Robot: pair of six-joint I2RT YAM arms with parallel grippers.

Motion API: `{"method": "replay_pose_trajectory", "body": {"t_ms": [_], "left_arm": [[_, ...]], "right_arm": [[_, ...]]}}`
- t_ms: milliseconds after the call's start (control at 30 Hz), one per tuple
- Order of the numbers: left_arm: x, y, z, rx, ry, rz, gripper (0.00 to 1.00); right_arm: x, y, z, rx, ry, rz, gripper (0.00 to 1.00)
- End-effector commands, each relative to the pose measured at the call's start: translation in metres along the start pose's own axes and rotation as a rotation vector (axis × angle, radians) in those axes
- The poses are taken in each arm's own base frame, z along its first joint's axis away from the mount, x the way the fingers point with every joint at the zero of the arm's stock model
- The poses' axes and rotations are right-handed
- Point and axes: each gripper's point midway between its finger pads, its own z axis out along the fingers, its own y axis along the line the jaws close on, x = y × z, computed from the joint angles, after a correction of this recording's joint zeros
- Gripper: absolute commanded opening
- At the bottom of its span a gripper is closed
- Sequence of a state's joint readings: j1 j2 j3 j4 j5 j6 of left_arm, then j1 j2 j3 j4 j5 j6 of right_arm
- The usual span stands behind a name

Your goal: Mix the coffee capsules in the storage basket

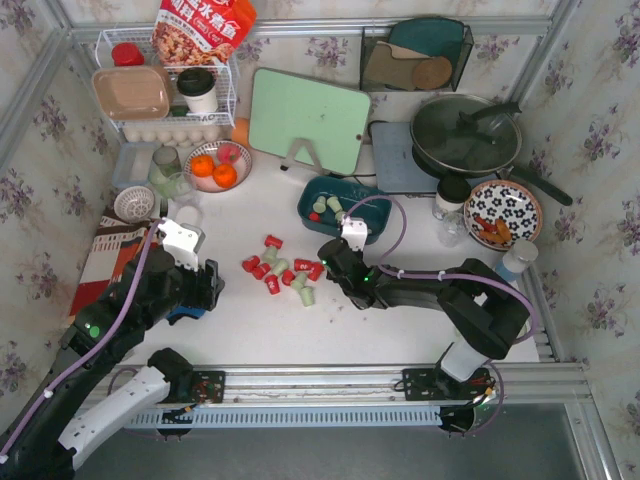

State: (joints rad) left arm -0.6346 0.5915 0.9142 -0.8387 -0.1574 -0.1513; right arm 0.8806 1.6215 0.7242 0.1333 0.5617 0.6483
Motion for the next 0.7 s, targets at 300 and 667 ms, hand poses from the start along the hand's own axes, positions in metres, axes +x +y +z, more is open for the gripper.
{"method": "replay_pose_trajectory", "body": {"t_ms": [300, 667], "left_arm": [[-0.005, -0.002, 0.001, 0.01, -0.02, 0.003, 0.71], [-0.004, -0.001, 0.002, 0.006, -0.018, 0.003, 0.72]], "right_arm": [[-0.096, -0.003, -0.036, 0.013, -0.245, -0.035, 0.27], [-0.143, -0.05, 0.014, 0.057, -0.25, -0.06, 0.3]]}}
